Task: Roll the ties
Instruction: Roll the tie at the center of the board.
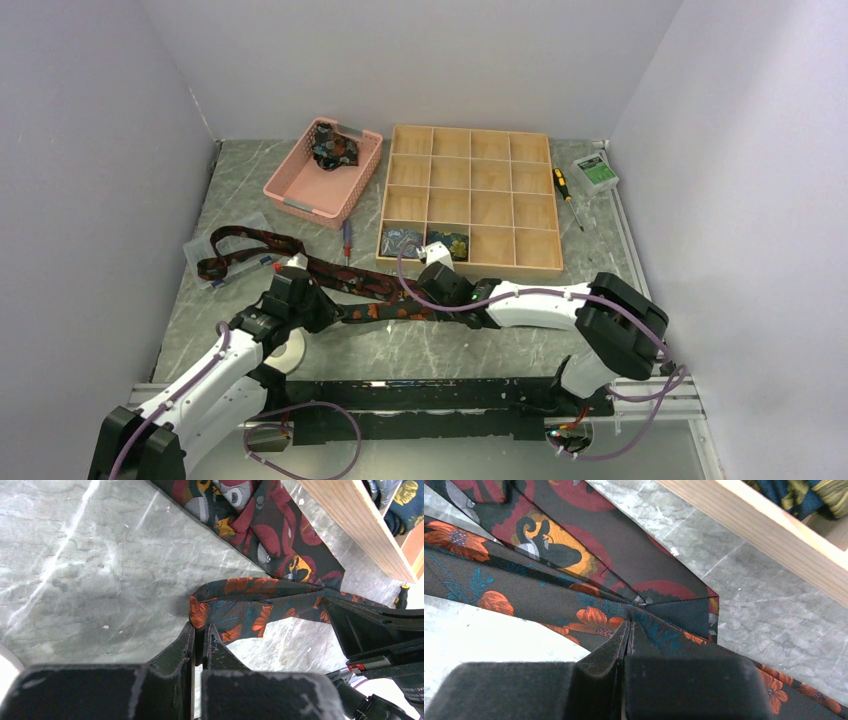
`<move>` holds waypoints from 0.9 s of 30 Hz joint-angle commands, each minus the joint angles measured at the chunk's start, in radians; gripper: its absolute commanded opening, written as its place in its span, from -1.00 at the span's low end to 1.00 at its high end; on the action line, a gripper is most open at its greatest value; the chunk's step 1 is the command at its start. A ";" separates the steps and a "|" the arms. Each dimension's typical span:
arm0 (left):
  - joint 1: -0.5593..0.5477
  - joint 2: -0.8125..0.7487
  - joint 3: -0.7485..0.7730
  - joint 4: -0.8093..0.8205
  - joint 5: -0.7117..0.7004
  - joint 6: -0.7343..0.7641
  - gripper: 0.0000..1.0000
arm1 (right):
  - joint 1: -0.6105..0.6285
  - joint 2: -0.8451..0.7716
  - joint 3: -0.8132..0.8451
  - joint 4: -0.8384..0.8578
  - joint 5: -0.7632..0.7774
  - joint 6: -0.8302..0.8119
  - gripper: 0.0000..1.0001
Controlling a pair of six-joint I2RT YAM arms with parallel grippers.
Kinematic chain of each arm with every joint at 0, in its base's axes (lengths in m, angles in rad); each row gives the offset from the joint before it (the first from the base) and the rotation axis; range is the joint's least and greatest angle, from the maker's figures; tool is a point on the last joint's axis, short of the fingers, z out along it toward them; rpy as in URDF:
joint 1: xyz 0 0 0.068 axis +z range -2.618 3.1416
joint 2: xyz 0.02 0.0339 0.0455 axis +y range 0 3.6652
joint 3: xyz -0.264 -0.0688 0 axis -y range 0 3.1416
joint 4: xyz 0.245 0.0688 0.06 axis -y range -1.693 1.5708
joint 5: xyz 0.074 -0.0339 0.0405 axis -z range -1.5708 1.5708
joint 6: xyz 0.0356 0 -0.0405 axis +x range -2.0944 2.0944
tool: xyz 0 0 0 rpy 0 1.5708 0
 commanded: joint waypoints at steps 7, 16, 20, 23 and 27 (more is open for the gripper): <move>-0.001 0.029 0.062 -0.081 -0.147 -0.011 -0.94 | -0.005 0.011 -0.015 -0.059 -0.017 0.035 -1.00; -0.001 0.069 0.047 -0.043 -0.146 -0.035 -0.94 | -0.003 -0.073 0.031 -0.076 -0.002 0.066 -0.22; -0.002 0.069 0.042 -0.036 -0.143 -0.044 -0.94 | 0.004 -0.115 0.078 -0.057 -0.059 0.052 -0.19; -0.003 0.064 0.039 -0.040 -0.145 -0.049 -0.94 | 0.006 -0.114 0.093 0.014 -0.189 0.051 -0.41; -0.004 0.052 0.039 -0.051 -0.148 -0.045 -0.94 | 0.006 -0.018 0.150 0.104 -0.355 0.086 -0.74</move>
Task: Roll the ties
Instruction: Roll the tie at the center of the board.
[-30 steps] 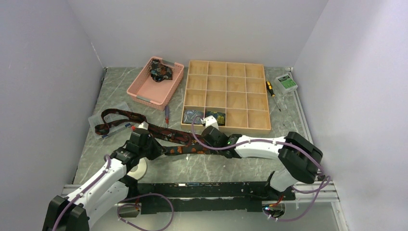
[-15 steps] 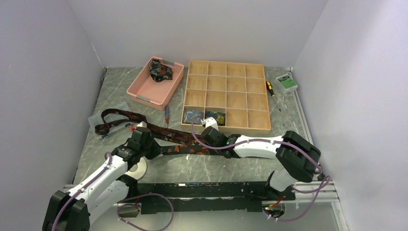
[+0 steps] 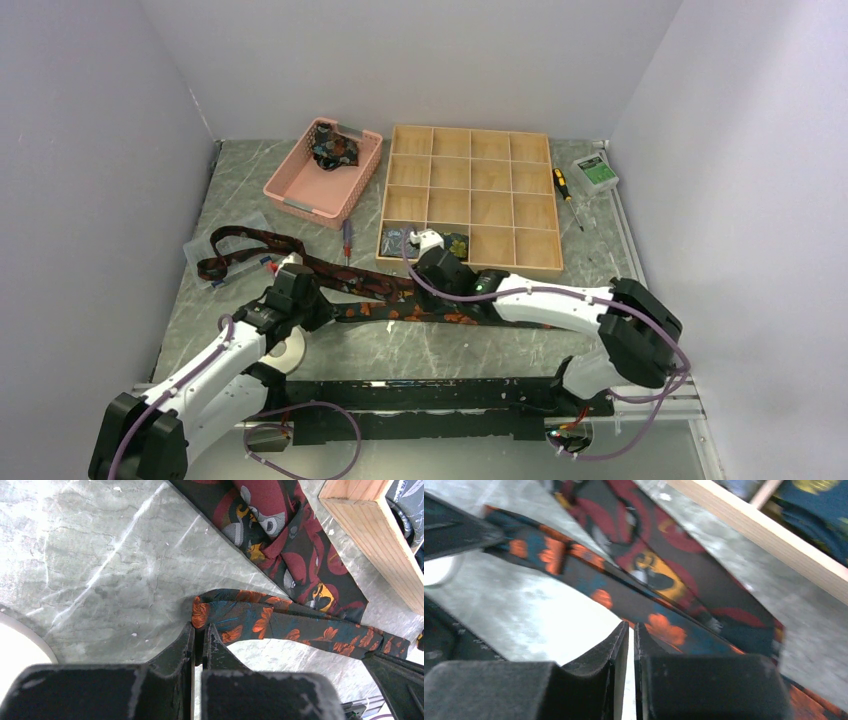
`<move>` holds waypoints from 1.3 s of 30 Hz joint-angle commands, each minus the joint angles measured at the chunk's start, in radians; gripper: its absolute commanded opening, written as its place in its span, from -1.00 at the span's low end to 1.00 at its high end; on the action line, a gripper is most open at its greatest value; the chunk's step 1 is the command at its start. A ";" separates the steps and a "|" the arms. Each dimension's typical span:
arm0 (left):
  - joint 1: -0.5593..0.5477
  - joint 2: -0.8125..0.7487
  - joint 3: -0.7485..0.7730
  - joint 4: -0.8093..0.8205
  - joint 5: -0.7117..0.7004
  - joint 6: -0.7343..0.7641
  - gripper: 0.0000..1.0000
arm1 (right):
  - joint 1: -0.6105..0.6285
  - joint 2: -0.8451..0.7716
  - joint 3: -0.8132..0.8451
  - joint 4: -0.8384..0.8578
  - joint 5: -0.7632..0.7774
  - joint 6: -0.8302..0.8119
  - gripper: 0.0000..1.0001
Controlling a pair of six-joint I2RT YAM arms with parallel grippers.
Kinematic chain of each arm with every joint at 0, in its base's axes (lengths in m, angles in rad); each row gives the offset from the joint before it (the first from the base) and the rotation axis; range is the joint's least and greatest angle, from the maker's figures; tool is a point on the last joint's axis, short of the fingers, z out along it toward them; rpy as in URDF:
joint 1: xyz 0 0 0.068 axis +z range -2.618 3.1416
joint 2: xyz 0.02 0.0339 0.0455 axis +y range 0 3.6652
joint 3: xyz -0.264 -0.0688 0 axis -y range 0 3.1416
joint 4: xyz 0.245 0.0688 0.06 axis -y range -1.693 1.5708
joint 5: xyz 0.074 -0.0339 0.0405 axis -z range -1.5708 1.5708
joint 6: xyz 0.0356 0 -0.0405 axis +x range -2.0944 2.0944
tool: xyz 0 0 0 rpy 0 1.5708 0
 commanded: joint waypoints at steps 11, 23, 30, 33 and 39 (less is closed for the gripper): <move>-0.002 0.021 0.044 -0.036 0.000 0.047 -0.95 | 0.006 0.346 0.248 0.178 -0.378 0.108 -0.79; -0.002 0.037 0.038 -0.005 0.059 0.092 -0.94 | -0.049 0.460 0.175 0.124 -0.293 0.143 -0.83; -0.002 0.044 0.046 -0.010 0.069 0.112 -0.94 | -0.059 0.383 0.156 0.150 -0.304 0.151 -0.74; -0.003 0.039 0.052 -0.026 0.057 0.114 -0.95 | -0.057 0.347 0.179 0.144 -0.303 0.159 -0.58; -0.003 0.035 0.057 -0.039 0.040 0.114 -0.95 | -0.029 0.338 0.270 0.113 -0.330 0.146 -0.53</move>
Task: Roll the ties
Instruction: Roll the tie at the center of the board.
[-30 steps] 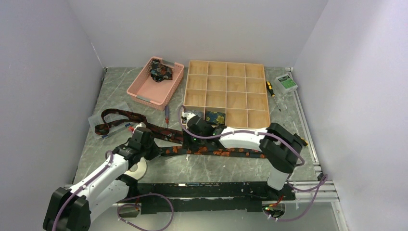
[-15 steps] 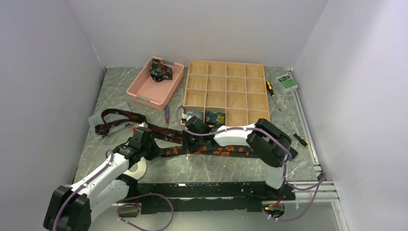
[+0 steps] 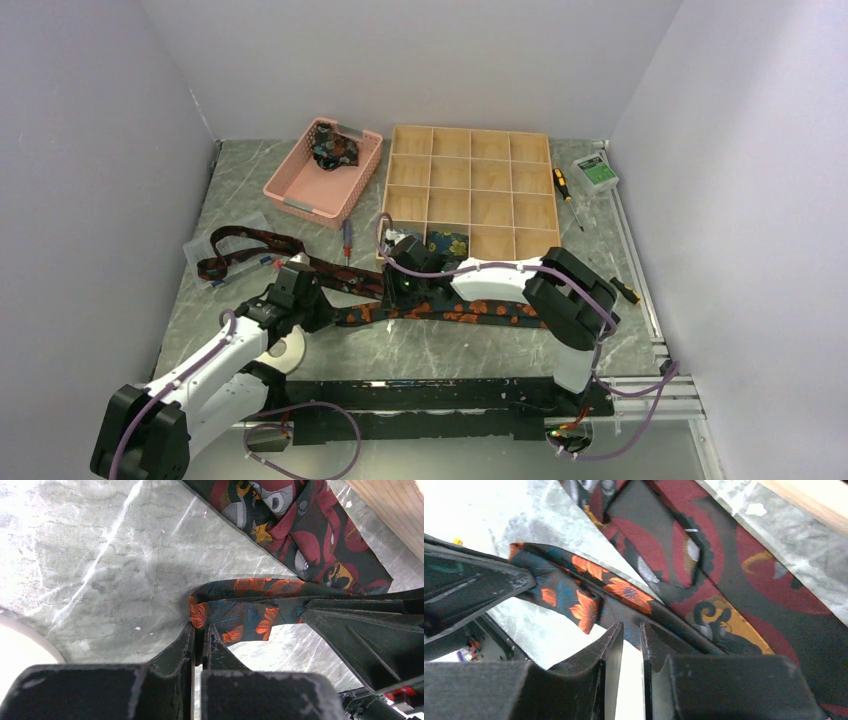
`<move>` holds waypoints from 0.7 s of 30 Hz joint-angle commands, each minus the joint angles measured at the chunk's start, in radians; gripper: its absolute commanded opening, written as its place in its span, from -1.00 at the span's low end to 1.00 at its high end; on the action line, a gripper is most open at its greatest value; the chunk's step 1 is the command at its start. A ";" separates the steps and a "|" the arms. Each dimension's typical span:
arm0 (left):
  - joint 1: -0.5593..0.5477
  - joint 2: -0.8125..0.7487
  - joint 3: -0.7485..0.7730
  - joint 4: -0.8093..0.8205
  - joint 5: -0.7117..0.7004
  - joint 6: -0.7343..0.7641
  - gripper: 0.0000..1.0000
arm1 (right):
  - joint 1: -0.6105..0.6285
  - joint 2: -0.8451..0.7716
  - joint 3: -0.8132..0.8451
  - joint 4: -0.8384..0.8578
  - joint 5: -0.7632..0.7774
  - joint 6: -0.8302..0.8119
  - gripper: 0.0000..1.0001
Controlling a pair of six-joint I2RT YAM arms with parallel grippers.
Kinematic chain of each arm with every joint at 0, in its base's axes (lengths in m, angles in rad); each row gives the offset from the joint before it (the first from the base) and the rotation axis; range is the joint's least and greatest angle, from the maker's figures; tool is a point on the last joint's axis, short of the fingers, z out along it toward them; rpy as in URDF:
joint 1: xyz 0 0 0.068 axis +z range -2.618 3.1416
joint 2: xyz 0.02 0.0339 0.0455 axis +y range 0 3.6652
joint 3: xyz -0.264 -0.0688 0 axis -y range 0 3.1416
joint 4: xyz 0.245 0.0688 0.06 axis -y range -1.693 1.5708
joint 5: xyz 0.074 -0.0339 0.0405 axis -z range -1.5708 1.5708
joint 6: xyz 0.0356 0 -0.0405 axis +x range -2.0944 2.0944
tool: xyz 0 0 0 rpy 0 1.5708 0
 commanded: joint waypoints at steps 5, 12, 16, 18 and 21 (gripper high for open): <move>-0.002 0.002 0.036 -0.008 -0.008 0.015 -0.94 | 0.043 0.014 0.138 -0.037 -0.024 -0.022 -0.57; -0.003 0.008 0.041 -0.007 -0.005 0.017 -0.94 | 0.068 0.060 0.177 -0.056 -0.058 -0.038 -0.64; -0.002 -0.001 0.045 -0.014 -0.005 0.015 -0.94 | 0.067 0.090 0.176 -0.079 -0.047 -0.034 -0.70; -0.002 -0.007 0.045 -0.015 -0.004 0.014 -0.94 | 0.068 0.103 0.172 -0.081 -0.041 -0.036 -0.70; -0.002 -0.013 0.055 -0.025 0.000 0.013 -0.94 | 0.067 0.131 0.179 -0.087 -0.039 -0.038 -0.71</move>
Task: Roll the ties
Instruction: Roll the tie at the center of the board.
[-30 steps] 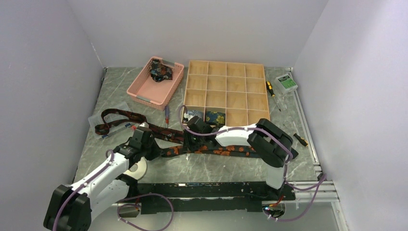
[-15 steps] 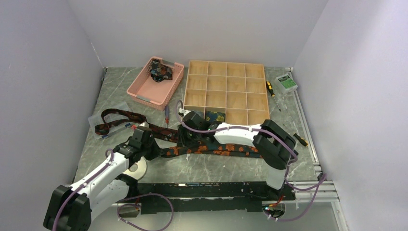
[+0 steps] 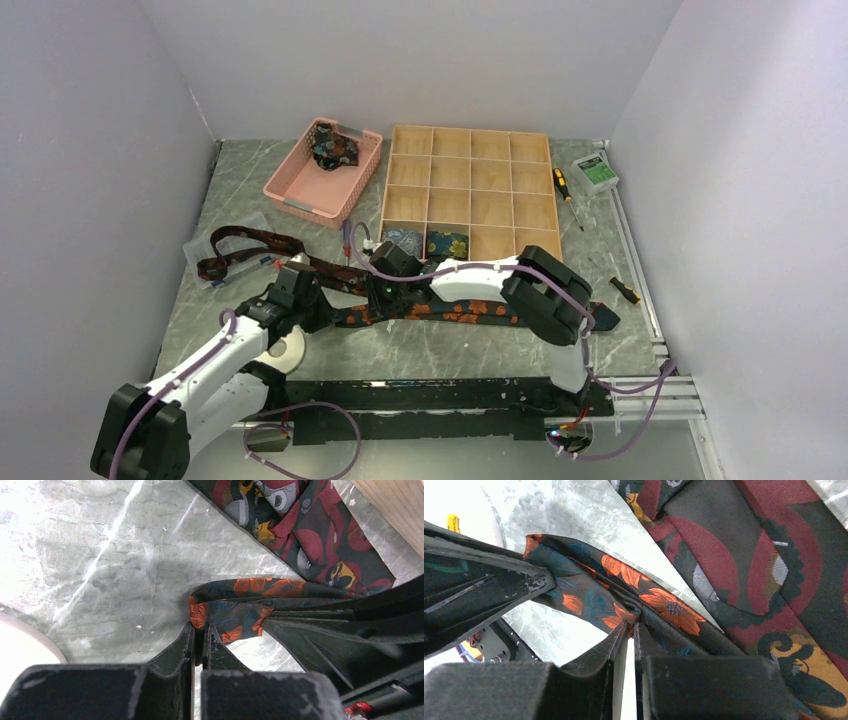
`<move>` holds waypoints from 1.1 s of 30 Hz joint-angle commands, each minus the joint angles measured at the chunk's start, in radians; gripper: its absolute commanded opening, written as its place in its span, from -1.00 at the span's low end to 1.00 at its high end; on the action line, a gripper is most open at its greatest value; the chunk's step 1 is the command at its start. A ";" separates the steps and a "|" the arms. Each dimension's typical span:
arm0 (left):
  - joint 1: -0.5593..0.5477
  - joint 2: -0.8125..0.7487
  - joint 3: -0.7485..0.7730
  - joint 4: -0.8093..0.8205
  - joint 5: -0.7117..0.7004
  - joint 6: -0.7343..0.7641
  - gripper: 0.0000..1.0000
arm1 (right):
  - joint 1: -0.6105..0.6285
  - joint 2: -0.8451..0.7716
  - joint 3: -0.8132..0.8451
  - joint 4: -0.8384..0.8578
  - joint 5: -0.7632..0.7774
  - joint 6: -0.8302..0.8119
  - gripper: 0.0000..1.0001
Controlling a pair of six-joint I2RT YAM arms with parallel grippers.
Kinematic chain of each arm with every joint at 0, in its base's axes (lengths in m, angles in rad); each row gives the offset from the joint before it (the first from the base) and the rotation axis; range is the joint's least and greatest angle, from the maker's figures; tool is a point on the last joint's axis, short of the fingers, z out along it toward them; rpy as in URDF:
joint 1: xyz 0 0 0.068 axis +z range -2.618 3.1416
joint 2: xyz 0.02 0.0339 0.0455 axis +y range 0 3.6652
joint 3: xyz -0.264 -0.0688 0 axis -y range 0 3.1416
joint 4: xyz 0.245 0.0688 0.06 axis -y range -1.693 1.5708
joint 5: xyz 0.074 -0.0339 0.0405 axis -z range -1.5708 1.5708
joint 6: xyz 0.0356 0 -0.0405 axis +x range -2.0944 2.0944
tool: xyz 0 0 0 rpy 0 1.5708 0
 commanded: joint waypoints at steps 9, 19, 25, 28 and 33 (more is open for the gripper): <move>-0.033 -0.017 0.150 -0.084 0.003 0.018 -0.94 | -0.022 0.076 0.014 0.060 -0.047 0.005 -0.73; -0.263 0.181 0.290 -0.078 -0.135 -0.034 -0.94 | -0.055 0.110 -0.038 0.257 -0.158 0.060 -0.73; -0.315 0.232 0.333 -0.092 -0.186 -0.028 -0.94 | -0.056 0.106 -0.086 0.377 -0.195 0.118 -0.71; -0.318 0.234 0.332 -0.100 -0.206 -0.021 -0.94 | -0.078 0.017 -0.171 0.405 -0.140 0.142 -0.57; -0.325 0.261 0.348 -0.122 -0.237 -0.008 -0.94 | -0.107 -0.085 -0.262 0.430 -0.091 0.171 -0.33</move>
